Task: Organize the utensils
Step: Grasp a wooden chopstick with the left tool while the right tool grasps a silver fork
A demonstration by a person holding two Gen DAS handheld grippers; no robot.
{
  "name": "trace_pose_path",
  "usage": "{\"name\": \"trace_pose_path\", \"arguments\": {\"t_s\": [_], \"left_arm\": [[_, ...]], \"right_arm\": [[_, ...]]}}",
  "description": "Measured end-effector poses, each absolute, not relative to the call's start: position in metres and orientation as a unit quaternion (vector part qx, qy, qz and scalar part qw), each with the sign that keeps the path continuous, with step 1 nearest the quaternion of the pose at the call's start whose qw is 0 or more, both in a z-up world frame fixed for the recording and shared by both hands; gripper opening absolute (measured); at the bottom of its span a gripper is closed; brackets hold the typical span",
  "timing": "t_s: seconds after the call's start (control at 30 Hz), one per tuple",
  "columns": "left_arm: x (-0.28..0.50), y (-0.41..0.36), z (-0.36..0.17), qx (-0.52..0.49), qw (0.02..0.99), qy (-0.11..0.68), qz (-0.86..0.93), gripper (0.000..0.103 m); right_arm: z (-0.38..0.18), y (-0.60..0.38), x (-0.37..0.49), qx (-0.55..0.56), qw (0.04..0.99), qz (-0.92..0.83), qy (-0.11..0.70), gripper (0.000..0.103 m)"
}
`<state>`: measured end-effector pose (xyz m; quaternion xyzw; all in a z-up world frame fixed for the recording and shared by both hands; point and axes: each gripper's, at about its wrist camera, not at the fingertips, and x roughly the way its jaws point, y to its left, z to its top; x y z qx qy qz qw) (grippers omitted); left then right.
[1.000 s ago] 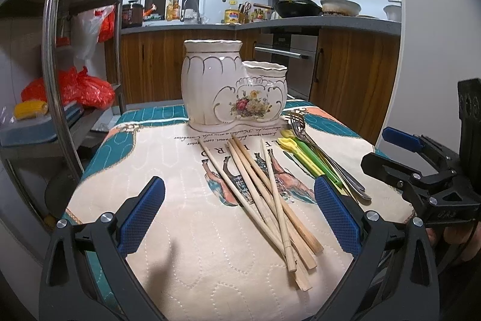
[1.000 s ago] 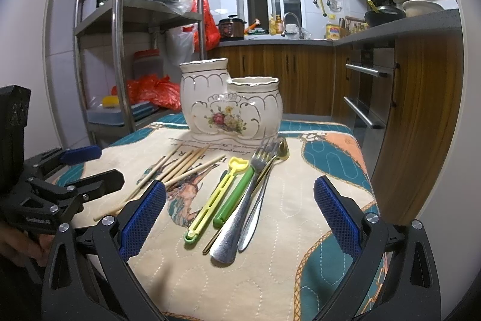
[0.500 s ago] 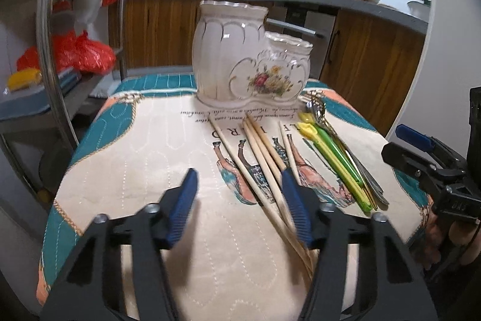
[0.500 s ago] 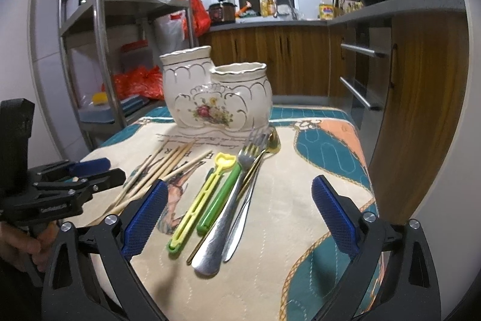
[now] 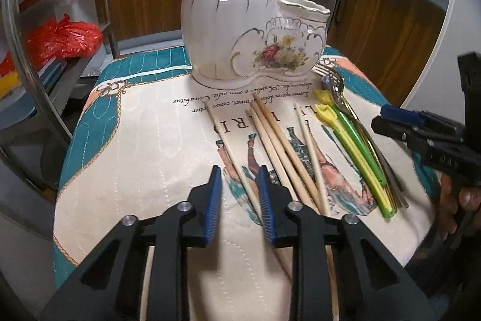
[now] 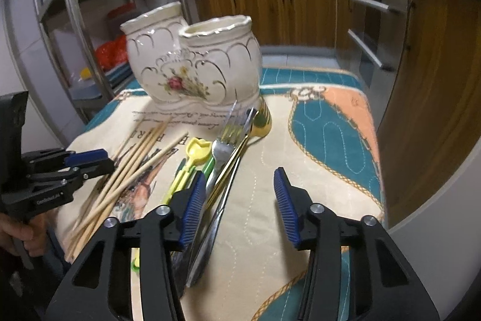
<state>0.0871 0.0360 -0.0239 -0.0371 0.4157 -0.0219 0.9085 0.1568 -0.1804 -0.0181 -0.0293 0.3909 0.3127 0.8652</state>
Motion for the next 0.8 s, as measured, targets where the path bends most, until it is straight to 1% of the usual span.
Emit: {"name": "trace_pose_path", "arguments": {"t_s": [0.03,0.1,0.17,0.2,0.3,0.37,0.43,0.5,0.67,0.77,0.8], "left_arm": [[0.089,0.037,-0.024,-0.035,0.907,0.419,-0.023,0.020],[0.092,0.040,-0.023,-0.026,0.904,0.427,-0.022,0.012],[0.095,0.043,-0.022,-0.017,0.899,0.436,-0.026,0.011],[0.096,0.044,-0.022,-0.013,0.898,0.439,-0.028,0.011],[0.097,0.047,-0.021,0.000,0.891,0.452,-0.036,0.010],[0.099,0.050,-0.020,0.009,0.887,0.460,-0.040,0.010],[0.099,0.052,-0.019,0.023,0.882,0.469,-0.044,0.010],[0.100,0.053,-0.018,0.034,0.877,0.477,-0.051,0.010],[0.104,0.056,-0.017,0.045,0.863,0.500,-0.061,0.010],[0.109,0.056,-0.016,0.049,0.852,0.518,-0.065,0.010],[0.112,0.055,-0.015,0.052,0.845,0.527,-0.067,0.010]], "right_arm": [[-0.018,-0.179,0.159,-0.032,0.861,0.318,0.396,0.048],[-0.020,-0.170,0.159,-0.046,0.849,0.331,0.409,0.048],[-0.022,-0.163,0.156,-0.067,0.842,0.336,0.416,0.042],[-0.022,-0.161,0.155,-0.072,0.841,0.337,0.417,0.032],[-0.020,-0.161,0.154,-0.083,0.837,0.339,0.423,0.021],[-0.017,-0.162,0.156,-0.088,0.831,0.343,0.429,0.019],[-0.016,-0.165,0.159,-0.091,0.825,0.348,0.436,0.012],[-0.013,-0.168,0.163,-0.097,0.818,0.350,0.445,0.007],[-0.011,-0.167,0.173,-0.127,0.800,0.353,0.469,0.006],[-0.016,-0.152,0.180,-0.178,0.770,0.352,0.501,0.007],[-0.017,-0.147,0.183,-0.192,0.761,0.356,0.507,0.008]]}}
